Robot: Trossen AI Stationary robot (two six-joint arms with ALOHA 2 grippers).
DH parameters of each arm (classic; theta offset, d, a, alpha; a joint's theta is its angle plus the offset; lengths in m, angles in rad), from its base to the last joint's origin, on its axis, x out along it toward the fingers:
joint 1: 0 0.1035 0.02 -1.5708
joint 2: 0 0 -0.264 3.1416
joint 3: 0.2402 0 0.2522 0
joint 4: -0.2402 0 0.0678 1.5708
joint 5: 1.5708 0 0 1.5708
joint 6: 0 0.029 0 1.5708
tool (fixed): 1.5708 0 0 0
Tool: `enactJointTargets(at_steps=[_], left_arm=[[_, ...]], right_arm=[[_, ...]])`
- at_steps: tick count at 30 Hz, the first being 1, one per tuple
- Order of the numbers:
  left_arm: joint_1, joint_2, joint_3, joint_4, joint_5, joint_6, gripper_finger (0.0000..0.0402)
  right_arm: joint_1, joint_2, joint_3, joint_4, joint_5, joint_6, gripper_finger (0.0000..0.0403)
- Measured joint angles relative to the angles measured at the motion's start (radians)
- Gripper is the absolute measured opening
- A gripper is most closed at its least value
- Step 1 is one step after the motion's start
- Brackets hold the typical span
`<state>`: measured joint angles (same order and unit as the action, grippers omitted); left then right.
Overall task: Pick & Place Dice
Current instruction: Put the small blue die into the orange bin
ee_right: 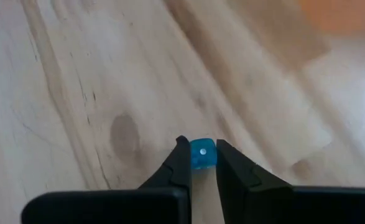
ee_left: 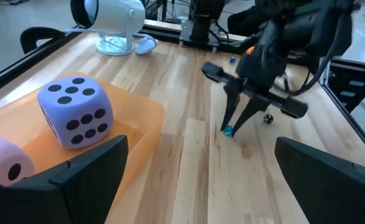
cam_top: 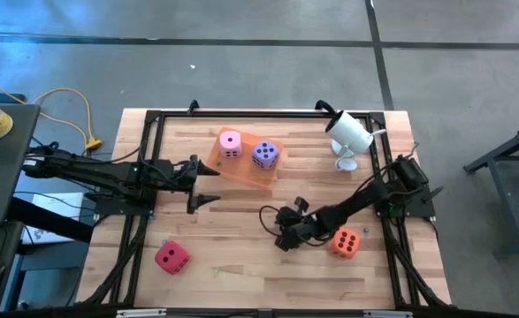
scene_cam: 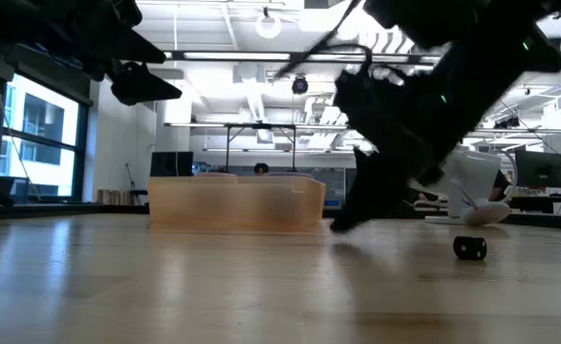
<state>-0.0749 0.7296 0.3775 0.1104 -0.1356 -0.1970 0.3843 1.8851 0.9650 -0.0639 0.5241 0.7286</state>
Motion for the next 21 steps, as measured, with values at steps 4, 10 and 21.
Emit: enactJointTargets(at_steps=[4,10,21], left_arm=[[-0.002,0.0,0.0,0.0,0.0,0.013,0.0395],[-0.002,0.0,0.0,0.002,0.0,0.012,0.0395],[-0.002,0.0,0.0,0.002,0.003,-0.007,0.0395]], right_arm=[[-0.031,-0.068,0.038,0.014,0.04,-0.105,0.0028],[-0.162,-0.1,0.142,0.05,0.039,-0.319,0.0028],[-0.462,-0.102,0.255,0.064,-0.143,-0.438,0.0028]])
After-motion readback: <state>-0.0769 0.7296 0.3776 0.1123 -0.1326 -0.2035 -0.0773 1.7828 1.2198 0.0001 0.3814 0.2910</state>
